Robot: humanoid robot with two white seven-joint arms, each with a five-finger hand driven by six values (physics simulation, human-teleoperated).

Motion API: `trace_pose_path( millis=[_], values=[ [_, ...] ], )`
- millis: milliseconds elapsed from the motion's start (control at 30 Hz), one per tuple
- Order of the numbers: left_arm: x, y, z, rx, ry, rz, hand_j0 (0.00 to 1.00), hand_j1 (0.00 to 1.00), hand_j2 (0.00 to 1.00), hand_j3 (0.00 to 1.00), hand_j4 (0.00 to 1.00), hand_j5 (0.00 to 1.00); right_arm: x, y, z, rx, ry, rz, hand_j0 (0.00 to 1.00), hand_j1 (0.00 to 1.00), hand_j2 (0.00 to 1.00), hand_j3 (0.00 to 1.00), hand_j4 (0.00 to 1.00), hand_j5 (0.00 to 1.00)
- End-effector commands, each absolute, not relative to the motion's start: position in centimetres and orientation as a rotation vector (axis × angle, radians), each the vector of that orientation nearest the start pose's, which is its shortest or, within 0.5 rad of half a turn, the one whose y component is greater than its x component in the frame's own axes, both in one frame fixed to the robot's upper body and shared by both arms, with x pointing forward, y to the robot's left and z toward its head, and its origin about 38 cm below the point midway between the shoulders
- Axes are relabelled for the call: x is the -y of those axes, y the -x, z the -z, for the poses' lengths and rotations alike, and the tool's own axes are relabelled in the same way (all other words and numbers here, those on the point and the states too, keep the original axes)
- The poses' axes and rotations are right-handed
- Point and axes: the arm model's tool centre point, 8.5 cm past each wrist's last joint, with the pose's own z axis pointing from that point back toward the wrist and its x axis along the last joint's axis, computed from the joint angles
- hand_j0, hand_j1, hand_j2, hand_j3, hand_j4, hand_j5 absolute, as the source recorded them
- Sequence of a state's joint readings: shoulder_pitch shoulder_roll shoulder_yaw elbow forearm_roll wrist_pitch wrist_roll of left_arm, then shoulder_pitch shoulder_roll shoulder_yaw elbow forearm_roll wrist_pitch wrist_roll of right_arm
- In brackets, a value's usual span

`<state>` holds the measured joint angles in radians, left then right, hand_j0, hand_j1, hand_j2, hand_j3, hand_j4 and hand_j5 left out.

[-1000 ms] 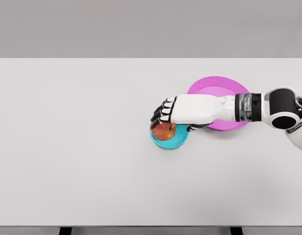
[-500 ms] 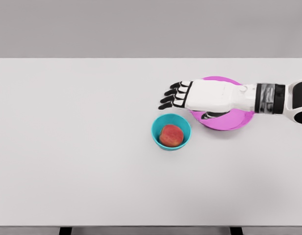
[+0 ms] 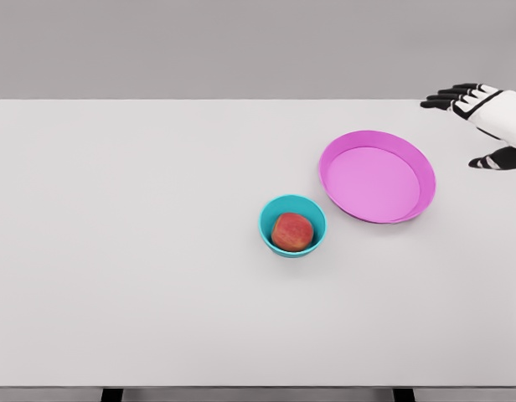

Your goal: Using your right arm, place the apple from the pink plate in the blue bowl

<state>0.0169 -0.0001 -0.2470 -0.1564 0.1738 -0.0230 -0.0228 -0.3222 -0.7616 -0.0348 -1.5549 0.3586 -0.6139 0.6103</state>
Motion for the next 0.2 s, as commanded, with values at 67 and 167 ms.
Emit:
trace_pose_path(
  millis=[67, 167],
  values=[
    [-25.6, -4.4, 26.3, 0.155, -0.030, 0.081, 1.00, 1.00, 1.00, 1.00, 1.00, 1.00, 38.0, -40.1, -25.8, 1.635, 0.606, -1.670, 1.00, 1.00, 1.00, 1.00, 1.00, 1.00],
    [-25.6, -4.4, 26.3, 0.155, -0.030, 0.085, 1.00, 1.00, 1.00, 1.00, 1.00, 1.00, 37.9, -39.9, -25.3, 1.632, 0.594, -1.668, 1.00, 1.00, 1.00, 1.00, 1.00, 1.00]
  ],
)
